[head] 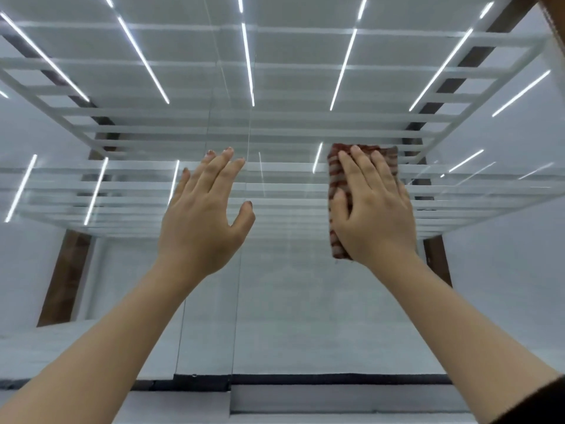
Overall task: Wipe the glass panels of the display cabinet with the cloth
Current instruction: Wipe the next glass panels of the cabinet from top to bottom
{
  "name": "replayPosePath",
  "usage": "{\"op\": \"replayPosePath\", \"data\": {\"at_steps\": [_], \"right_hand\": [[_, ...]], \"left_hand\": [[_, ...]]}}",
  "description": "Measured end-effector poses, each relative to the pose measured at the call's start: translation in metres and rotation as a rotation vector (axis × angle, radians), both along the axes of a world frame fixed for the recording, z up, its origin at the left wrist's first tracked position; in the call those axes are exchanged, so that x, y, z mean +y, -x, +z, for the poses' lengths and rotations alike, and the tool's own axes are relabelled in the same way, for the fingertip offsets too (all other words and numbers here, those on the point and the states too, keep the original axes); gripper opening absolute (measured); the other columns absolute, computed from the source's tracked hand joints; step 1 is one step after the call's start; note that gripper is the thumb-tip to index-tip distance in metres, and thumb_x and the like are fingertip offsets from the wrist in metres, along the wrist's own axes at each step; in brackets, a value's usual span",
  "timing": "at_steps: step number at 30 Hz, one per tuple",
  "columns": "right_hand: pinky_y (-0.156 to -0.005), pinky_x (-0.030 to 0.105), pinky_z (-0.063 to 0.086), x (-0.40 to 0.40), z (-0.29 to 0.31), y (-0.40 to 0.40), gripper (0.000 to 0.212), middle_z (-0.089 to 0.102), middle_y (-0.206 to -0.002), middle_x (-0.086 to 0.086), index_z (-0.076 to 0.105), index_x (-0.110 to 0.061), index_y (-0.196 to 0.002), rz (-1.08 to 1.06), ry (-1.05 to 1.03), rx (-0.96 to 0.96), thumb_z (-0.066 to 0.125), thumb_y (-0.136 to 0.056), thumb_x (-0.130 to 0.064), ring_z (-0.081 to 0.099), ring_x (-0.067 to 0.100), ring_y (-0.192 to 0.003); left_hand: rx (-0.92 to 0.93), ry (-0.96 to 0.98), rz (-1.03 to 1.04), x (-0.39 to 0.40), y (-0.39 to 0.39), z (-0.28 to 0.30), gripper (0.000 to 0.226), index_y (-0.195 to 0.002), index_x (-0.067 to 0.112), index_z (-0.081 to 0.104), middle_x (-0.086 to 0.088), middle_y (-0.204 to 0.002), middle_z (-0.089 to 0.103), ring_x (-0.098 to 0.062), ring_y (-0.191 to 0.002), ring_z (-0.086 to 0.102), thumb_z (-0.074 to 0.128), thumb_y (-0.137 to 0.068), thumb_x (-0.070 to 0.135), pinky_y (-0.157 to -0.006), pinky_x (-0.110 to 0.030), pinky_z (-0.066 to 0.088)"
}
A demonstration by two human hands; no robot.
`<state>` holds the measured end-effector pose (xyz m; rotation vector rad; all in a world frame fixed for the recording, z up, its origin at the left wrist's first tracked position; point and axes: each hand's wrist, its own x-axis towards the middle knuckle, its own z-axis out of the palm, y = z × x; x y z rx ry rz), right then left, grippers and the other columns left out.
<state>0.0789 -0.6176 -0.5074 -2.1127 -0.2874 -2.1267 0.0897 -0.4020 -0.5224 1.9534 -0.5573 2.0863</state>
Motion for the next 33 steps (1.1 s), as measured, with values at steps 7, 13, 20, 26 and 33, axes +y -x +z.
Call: {"op": "replayPosePath", "data": {"at_steps": [7,13,20,26,33], "right_hand": [[-0.110,0.040,0.011,-0.028,-0.038,-0.001,0.059,0.031,-0.149,-0.001,0.033,-0.020,-0.142,-0.015,-0.014,-0.053,0.022,-0.088,-0.040,0.021,0.020,-0.140],[-0.109,0.042,0.013,-0.025,-0.056,-0.002,0.057,0.031,-0.150,-0.001,0.032,-0.020,-0.143,-0.010,-0.011,-0.049,0.025,-0.089,-0.038,0.022,0.021,-0.140],[-0.108,0.041,0.013,-0.026,-0.057,-0.006,0.056,0.032,-0.149,0.000,0.032,-0.021,-0.143,-0.008,-0.010,-0.066,0.028,-0.089,-0.037,0.023,0.021,-0.139],[-0.108,0.041,0.010,-0.027,-0.052,-0.004,0.057,0.031,-0.150,0.001,0.033,-0.019,-0.143,0.000,0.035,-0.065,0.027,-0.089,-0.037,0.022,0.021,-0.140],[-0.113,0.040,0.009,-0.050,-0.011,0.000,0.061,0.025,-0.152,-0.002,0.026,-0.023,-0.145,0.005,0.069,-0.018,0.021,-0.088,-0.041,0.015,0.018,-0.142]], "left_hand": [[0.004,-0.006,0.023,0.000,0.000,0.000,0.067,-0.143,0.019,0.032,0.002,-0.152,0.026,-0.012,-0.142,0.015,0.028,-0.083,0.047,-0.115,-0.030,0.003],[0.043,0.024,0.068,-0.007,0.007,-0.001,0.068,-0.142,0.016,0.033,-0.002,-0.151,0.029,-0.017,-0.141,0.018,0.028,-0.081,0.046,-0.116,-0.042,0.012],[0.024,-0.045,0.196,-0.064,0.011,-0.021,0.063,-0.139,0.013,0.034,-0.008,-0.148,0.033,-0.025,-0.141,0.020,0.030,-0.086,0.047,-0.114,-0.048,0.010],[0.055,-0.079,0.182,-0.082,-0.002,-0.031,0.063,-0.142,0.015,0.031,-0.007,-0.150,0.031,-0.025,-0.140,0.022,0.027,-0.089,0.046,-0.114,-0.046,0.015],[0.069,-0.082,0.177,-0.080,-0.001,-0.034,0.063,-0.143,0.015,0.030,-0.004,-0.151,0.030,-0.023,-0.140,0.022,0.026,-0.089,0.047,-0.114,-0.043,0.015]]}}
